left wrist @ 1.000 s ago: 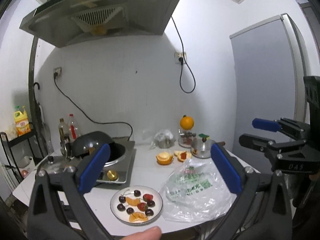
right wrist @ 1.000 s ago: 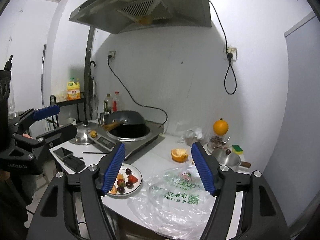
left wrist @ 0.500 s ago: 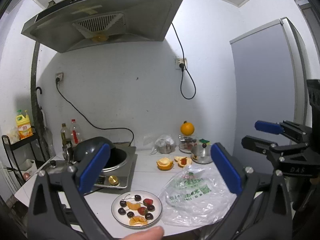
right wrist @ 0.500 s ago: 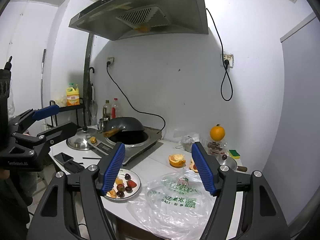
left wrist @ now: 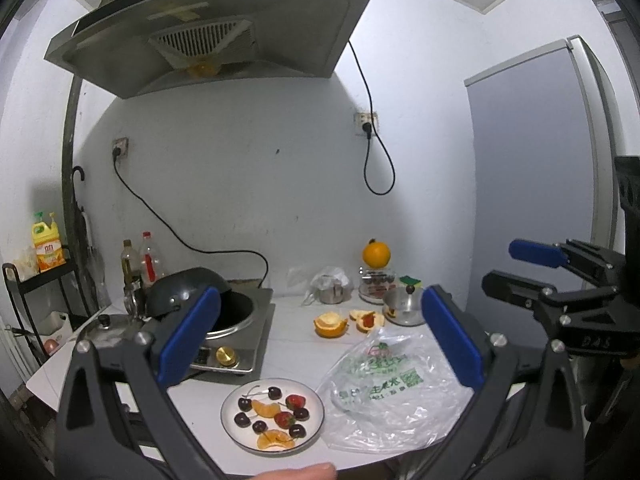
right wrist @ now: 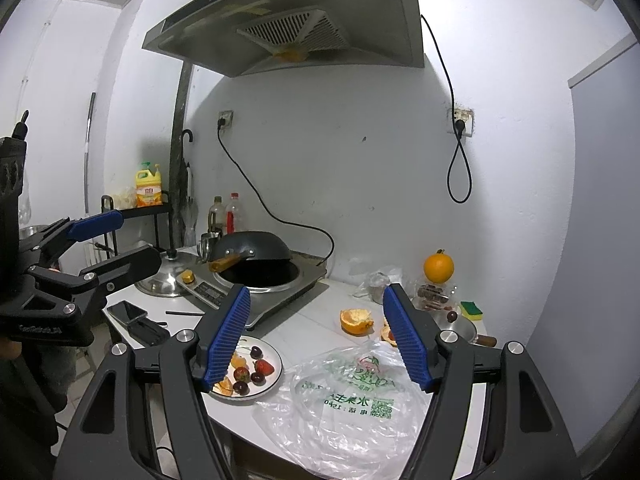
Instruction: Organize fruits
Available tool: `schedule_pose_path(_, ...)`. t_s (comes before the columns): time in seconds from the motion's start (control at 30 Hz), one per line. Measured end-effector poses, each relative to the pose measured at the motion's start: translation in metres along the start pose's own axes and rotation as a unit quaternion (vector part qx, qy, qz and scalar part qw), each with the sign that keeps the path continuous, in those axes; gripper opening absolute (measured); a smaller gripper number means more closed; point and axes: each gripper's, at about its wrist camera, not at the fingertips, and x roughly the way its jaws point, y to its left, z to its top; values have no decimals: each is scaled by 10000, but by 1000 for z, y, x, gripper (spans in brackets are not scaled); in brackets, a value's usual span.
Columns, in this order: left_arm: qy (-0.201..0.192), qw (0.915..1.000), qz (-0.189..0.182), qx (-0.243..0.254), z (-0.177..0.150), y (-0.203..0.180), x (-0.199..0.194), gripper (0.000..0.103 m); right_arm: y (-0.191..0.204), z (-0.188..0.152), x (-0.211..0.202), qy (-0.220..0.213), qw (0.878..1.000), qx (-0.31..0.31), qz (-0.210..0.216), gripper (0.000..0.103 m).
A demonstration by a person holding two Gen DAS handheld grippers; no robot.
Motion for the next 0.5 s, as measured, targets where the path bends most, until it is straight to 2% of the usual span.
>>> schedule_pose_path(0.5,22,10000,-11,-12,-6,0,7,102,-4,-4,8,72,10000,56,-34,72)
